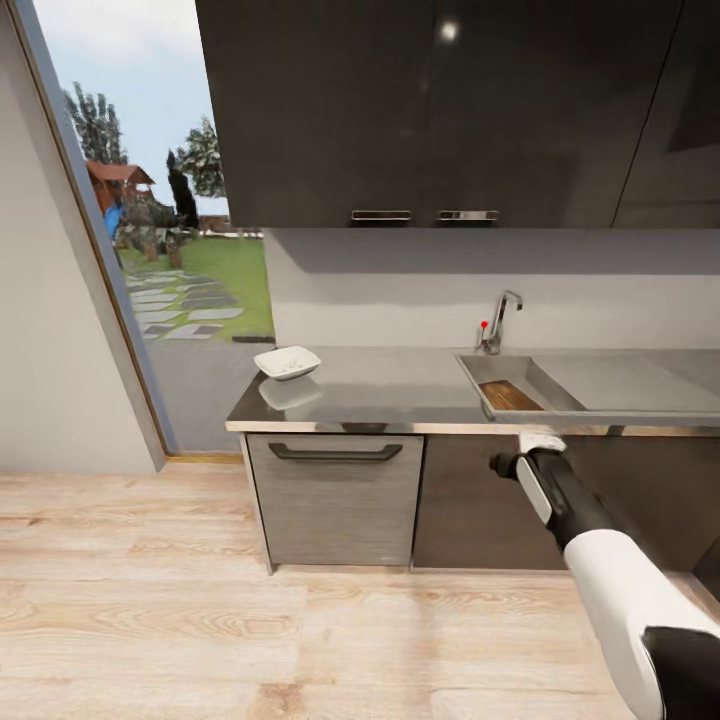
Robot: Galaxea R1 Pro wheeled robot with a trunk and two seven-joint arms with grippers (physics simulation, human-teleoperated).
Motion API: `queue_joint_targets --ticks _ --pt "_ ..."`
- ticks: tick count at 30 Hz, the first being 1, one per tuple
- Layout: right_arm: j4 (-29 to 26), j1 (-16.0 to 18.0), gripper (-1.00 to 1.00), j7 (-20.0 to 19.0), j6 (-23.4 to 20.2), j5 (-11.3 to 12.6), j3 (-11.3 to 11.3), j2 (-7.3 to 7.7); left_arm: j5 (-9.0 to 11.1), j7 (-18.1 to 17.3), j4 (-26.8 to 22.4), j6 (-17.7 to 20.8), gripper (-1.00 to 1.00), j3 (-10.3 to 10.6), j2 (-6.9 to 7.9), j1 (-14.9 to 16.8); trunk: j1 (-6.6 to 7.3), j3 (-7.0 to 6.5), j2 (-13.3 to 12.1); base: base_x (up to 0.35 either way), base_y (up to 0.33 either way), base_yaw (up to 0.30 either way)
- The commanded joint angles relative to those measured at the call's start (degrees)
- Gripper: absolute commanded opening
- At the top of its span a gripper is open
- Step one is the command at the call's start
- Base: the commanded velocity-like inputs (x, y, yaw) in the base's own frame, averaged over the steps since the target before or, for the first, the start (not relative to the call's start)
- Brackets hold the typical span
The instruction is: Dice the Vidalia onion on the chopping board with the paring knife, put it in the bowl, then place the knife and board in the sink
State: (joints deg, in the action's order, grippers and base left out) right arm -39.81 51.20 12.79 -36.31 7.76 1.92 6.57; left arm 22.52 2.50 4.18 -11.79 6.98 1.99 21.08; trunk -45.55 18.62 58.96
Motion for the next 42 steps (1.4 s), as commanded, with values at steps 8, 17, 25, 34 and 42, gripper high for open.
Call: queue_joint_targets --ticks 8,17,25,34,42 --pt "19.05 -0.26 1.00 -6.74 17.32 -5.60 -2.30 -0.10 0.33 0.05 0.25 -0.34 1.00 0.49 0.03 0.10 0.00 0.07 0.05 0.000 0.000 0.000" --pt "38.28 -12.68 1.00 -8.65 50.53 -15.27 -2.62 -1.32 0.33 0.04 0.22 -0.34 1.00 0.50 -0.05 0.10 0.00 0.07 0.05 0.000 0.000 0.000" --pt "38.87 -28.62 1.00 -8.47 68.35 -15.66 -2.62 -4.22 0.33 0.05 0.22 -0.46 1.00 0.49 0.07 0.10 0.00 0.07 0.05 0.000 0.000 0.000" --pt "38.75 -38.86 1.00 -6.46 80.81 -15.79 -2.61 -9.05 -0.29 0.18 -1.48 -3.24 1.00 0.68 0.21 0.10 0.00 0.07 0.05 0.000 0.000 0.000" --pt "31.98 -39.55 1.00 9.17 81.78 -16.10 -2.40 -12.57 -0.52 0.37 -9.86 -6.42 1.00 0.77 0.18 0.10 0.00 0.07 0.05 0.000 0.000 0.000"
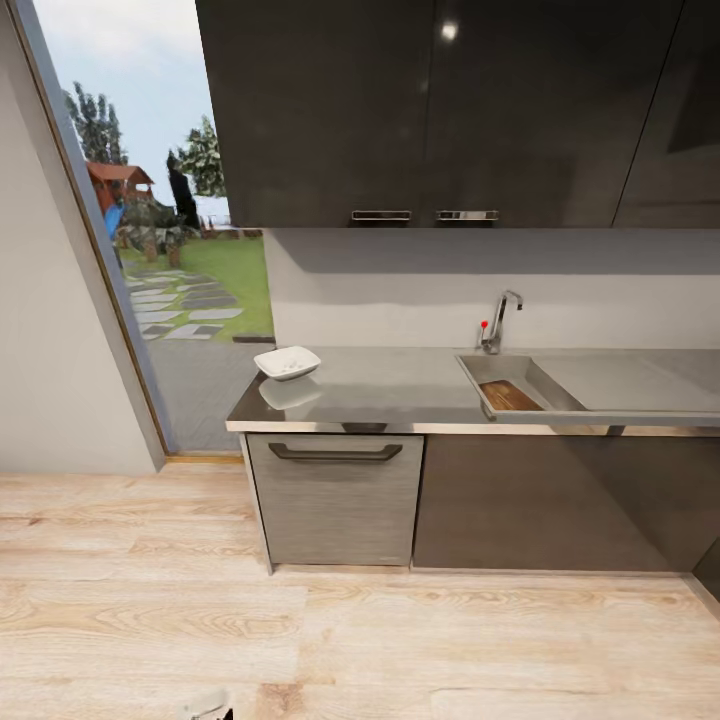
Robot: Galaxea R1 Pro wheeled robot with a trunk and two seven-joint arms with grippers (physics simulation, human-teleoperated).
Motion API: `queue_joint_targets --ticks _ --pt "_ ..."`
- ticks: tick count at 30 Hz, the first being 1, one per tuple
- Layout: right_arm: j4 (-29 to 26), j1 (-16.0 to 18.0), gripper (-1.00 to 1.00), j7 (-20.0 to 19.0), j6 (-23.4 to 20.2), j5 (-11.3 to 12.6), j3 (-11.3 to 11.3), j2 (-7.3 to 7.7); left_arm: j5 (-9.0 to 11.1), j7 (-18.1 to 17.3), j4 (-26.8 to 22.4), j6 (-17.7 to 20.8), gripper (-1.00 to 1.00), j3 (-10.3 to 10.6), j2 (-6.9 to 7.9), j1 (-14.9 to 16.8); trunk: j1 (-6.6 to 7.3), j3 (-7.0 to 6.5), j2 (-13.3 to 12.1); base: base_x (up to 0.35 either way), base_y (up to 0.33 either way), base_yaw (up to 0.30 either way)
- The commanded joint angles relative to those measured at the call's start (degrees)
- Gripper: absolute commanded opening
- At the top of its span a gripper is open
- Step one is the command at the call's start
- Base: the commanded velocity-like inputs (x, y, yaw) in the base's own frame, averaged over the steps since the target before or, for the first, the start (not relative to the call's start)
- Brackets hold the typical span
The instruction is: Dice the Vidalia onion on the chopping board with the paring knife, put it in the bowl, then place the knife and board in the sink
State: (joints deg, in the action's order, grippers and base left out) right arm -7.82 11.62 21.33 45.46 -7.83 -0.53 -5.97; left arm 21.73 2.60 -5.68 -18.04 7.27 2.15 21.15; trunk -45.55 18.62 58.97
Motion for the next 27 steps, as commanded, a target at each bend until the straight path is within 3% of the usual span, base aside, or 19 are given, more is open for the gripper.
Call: queue_joint_targets --ticks 1,12,27 --pt "-0.51 0.02 1.00 0.97 0.02 -0.53 0.02 -0.18 0.26 0.26 -0.19 -0.21 1.00 0.52 0.04 0.03 0.00 0.07 0.04 0.000 0.000 0.000" --pt "-2.47 -0.01 1.00 2.21 0.36 -1.60 -0.29 -0.59 0.32 0.05 2.09 -7.06 1.00 0.71 2.28 0.03 0.00 0.07 0.04 0.000 0.000 0.000" --pt "-2.37 -0.01 1.00 2.48 0.31 -2.03 -0.19 -0.77 0.41 -0.04 4.86 -7.30 1.00 0.73 1.51 0.03 0.00 0.07 0.04 0.000 0.000 0.000"
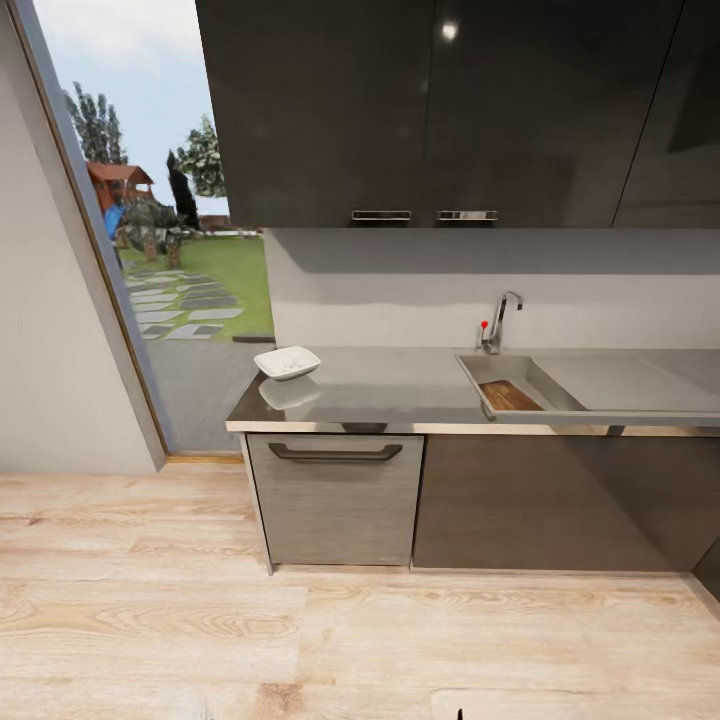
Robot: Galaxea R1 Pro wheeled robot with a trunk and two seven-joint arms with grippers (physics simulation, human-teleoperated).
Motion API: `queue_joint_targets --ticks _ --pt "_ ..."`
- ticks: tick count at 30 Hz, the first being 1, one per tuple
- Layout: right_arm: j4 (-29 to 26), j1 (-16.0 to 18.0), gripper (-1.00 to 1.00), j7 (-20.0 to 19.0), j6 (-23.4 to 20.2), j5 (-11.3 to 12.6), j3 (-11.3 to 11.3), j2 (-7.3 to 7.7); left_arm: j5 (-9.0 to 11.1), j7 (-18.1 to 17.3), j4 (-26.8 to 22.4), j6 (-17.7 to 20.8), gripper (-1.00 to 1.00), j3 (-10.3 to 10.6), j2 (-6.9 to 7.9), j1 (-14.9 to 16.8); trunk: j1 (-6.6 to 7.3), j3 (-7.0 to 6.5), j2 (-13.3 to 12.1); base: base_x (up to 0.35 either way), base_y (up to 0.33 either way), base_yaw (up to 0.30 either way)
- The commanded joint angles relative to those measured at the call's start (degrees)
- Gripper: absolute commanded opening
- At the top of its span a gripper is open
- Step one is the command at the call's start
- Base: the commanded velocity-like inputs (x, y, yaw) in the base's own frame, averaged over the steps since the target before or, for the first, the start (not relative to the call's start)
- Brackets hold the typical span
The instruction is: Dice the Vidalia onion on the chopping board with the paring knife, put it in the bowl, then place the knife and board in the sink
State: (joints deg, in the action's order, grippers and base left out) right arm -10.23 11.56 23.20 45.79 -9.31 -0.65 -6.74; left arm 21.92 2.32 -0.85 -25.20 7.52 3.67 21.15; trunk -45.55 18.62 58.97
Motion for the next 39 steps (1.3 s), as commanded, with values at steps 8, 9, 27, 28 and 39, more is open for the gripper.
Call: queue_joint_targets --ticks 8,9,27,28,39 --pt "4.65 0.04 1.00 0.98 -0.41 -0.53 0.13 0.41 0.38 0.73 4.99 0.72 1.00 0.40 -0.68 0.04 0.00 0.07 0.04 0.000 0.000 0.000" --pt "6.26 0.04 1.00 0.96 -0.42 -0.53 0.16 0.73 0.39 0.77 5.17 1.44 1.00 0.40 -0.50 0.02 0.00 0.07 0.04 0.000 0.000 0.000" --pt "9.33 -4.55 1.00 -17.43 -20.80 18.52 1.08 12.11 0.40 0.63 5.49 17.85 1.00 0.40 0.83 -11.96 0.00 0.07 0.04 0.000 0.000 0.000" --pt "9.28 -4.58 1.00 -17.63 -23.67 21.60 1.09 12.10 0.39 0.66 5.45 17.89 1.00 0.39 0.87 -12.15 0.00 0.07 0.04 0.000 0.000 0.000" --pt "8.08 -4.62 1.00 -18.12 -26.40 25.14 1.14 8.76 0.34 0.58 4.98 17.48 1.00 0.25 0.48 -12.40 0.00 0.07 0.04 0.000 0.000 0.000"
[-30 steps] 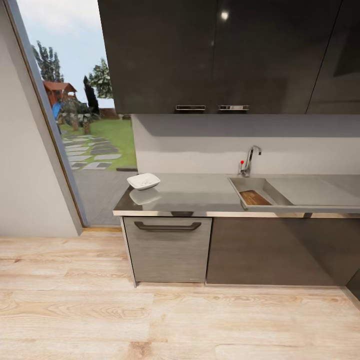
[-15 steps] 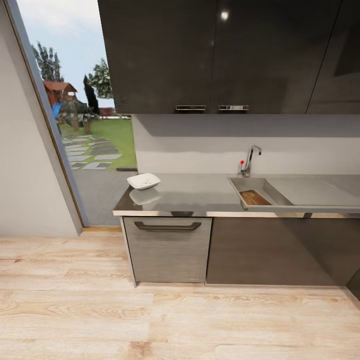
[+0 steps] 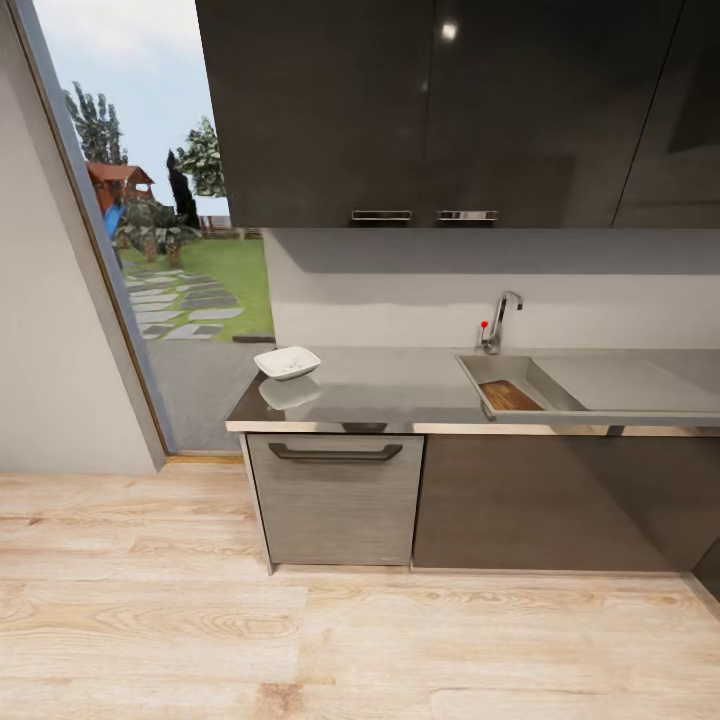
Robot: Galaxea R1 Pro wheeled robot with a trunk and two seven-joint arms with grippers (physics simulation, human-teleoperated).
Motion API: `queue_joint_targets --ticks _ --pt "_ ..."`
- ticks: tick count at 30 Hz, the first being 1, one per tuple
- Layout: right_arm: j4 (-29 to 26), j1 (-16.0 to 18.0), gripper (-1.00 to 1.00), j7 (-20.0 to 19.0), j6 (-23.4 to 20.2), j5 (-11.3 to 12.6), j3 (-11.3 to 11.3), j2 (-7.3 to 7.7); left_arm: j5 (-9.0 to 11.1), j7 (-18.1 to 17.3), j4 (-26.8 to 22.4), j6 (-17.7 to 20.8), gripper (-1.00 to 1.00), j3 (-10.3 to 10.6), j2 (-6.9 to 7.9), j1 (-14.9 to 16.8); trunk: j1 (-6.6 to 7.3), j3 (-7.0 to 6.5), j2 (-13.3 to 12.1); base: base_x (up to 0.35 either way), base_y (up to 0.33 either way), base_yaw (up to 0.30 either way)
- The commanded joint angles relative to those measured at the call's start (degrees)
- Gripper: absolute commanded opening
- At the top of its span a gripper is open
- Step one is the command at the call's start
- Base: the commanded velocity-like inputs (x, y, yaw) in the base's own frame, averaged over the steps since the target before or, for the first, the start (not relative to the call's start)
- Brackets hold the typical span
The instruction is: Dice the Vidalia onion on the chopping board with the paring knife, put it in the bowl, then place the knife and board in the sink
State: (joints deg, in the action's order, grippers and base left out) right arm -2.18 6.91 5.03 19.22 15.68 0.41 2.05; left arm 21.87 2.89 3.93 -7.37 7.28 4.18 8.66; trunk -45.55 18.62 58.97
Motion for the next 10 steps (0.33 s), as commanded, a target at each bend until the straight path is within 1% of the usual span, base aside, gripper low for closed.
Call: queue_joint_targets --ticks 1,4,10 --pt "0.01 0.04 1.00 0.06 0.15 0.15 0.06 -0.45 0.41 0.02 0.24 -0.35 1.00 0.50 0.00 0.07 0.00 0.07 0.04 0.000 0.000 0.000" --pt "-0.07 0.03 1.00 0.06 0.14 0.09 0.05 -1.11 0.42 0.01 0.28 -0.36 1.00 0.53 0.03 0.07 0.00 0.07 0.04 0.000 0.000 0.000" --pt "-0.25 0.03 1.00 0.00 0.20 0.06 0.13 -1.23 0.43 0.01 0.22 -0.36 1.00 0.54 -0.04 0.06 0.00 0.07 0.04 0.000 0.000 0.000"
